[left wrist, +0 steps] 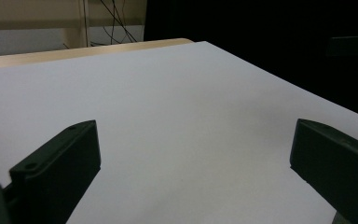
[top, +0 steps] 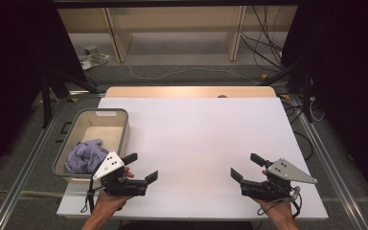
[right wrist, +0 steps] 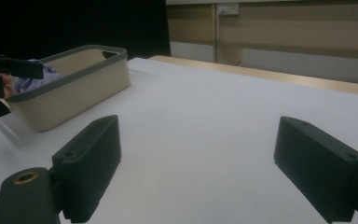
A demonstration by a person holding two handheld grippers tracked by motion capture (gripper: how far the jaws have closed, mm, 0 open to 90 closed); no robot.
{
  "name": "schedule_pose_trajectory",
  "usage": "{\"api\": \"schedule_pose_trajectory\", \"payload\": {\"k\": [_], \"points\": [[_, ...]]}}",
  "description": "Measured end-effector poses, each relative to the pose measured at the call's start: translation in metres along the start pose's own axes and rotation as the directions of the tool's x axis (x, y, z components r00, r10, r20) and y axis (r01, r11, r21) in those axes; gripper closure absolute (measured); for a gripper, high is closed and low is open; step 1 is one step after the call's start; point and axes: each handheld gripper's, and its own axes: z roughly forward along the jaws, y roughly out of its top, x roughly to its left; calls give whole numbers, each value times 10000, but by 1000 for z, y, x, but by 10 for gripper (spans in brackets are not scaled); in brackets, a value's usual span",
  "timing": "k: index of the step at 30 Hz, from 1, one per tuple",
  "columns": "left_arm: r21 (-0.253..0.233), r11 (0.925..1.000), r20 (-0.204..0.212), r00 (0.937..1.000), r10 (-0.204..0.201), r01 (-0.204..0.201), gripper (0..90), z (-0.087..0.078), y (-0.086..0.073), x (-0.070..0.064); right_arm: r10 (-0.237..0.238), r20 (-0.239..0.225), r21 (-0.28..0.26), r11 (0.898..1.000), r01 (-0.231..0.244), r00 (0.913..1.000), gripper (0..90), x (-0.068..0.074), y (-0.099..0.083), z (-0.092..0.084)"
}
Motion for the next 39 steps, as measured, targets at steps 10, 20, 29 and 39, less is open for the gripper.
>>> {"api": "schedule_pose_trajectory", "payload": {"k": [10, 20, 29, 39], "points": [[81, 9999, -12, 9999, 104, -104, 13, 3, 1, -1, 46, 32, 23, 10000, -46, 10000, 159, -1, 0, 0], [190, 9986, -709, 9962, 499, -487, 14, 5, 3, 3, -98, 21, 76, 9999, 98, 9999, 160, 1, -1, 1], [95, 9999, -1720, 9850, -105, 123, 26, -1, 14, 28, -215, 109, 109, 9997, 214, 9997, 159, 1, 0, 2], [728, 9957, -2413, 9697, -384, 575, 26, -1, 19, 44, -202, 148, 89, 9998, 200, 9997, 160, 2, 1, 0]]}}
